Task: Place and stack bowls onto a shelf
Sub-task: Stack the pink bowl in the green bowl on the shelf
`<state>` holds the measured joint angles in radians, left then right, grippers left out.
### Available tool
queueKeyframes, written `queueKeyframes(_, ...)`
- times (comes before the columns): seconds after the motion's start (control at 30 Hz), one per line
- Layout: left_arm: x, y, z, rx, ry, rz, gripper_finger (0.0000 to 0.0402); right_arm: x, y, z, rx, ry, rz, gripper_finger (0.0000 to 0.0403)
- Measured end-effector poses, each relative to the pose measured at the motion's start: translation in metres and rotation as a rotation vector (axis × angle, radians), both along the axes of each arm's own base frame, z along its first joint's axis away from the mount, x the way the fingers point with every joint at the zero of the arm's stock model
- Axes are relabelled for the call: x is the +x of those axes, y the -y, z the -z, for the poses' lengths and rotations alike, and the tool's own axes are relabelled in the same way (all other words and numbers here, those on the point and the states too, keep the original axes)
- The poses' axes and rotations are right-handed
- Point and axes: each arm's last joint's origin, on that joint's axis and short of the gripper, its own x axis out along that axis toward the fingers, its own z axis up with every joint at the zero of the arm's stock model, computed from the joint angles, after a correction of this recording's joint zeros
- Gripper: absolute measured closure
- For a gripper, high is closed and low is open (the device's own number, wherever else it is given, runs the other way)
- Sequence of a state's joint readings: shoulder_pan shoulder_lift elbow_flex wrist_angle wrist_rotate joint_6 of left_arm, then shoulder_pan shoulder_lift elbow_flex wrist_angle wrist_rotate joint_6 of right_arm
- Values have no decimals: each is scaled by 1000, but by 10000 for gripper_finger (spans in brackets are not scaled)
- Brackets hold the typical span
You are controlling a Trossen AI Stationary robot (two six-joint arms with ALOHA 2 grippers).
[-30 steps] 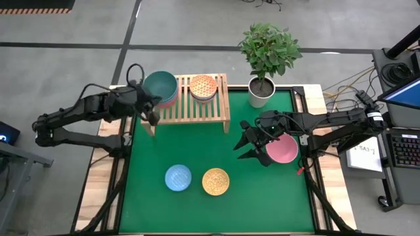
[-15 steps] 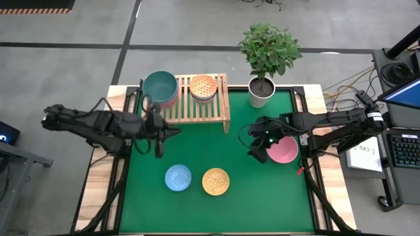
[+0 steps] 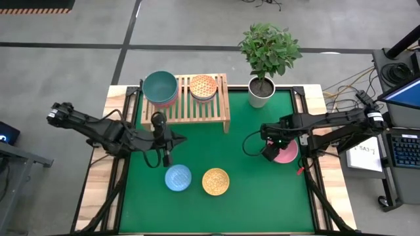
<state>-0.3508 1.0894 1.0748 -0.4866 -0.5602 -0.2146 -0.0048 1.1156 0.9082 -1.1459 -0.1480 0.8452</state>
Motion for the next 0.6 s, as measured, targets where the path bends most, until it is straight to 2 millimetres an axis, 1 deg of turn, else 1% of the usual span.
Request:
queueKeyframes(0.1, 2, 1, 2, 3, -9, 0, 401, 0, 0, 7, 1, 8, -3, 225)
queueKeyframes(0.33, 4, 1, 2, 4, -12, -1, 401, 8, 0, 22, 3, 114, -28, 225)
queueKeyframes(0.6, 4, 1, 2, 4, -12, -1, 401, 2, 2, 38, -59, 80, -14, 225)
